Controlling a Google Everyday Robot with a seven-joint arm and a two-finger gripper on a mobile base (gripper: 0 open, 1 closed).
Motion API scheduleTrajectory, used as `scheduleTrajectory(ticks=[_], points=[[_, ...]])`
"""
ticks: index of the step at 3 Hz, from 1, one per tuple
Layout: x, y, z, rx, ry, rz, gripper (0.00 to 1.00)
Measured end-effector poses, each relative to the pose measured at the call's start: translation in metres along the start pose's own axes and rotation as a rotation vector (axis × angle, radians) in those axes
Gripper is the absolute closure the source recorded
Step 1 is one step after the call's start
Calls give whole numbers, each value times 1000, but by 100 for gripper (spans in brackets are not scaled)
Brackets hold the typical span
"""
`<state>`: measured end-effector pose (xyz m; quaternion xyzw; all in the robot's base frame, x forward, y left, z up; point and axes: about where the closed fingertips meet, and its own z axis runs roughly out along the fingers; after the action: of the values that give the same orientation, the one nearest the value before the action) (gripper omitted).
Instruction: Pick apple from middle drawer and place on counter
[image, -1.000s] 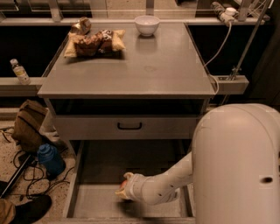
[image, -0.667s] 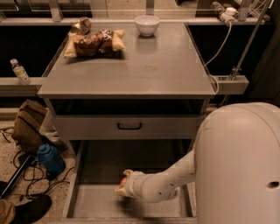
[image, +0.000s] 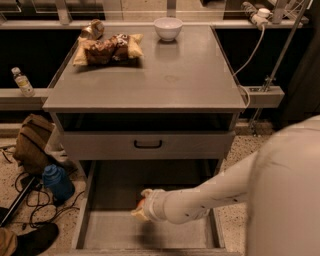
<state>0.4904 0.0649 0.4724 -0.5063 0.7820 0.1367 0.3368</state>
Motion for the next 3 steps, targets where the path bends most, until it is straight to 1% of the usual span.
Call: scheduleTrajectory(ticks=[1,2,3], points=[[-75,-21,-60,22,-73,-82,100],[-130,-29,-124,57,-135,-156,100],[-129,-29,-122,56,-133,-157,100]])
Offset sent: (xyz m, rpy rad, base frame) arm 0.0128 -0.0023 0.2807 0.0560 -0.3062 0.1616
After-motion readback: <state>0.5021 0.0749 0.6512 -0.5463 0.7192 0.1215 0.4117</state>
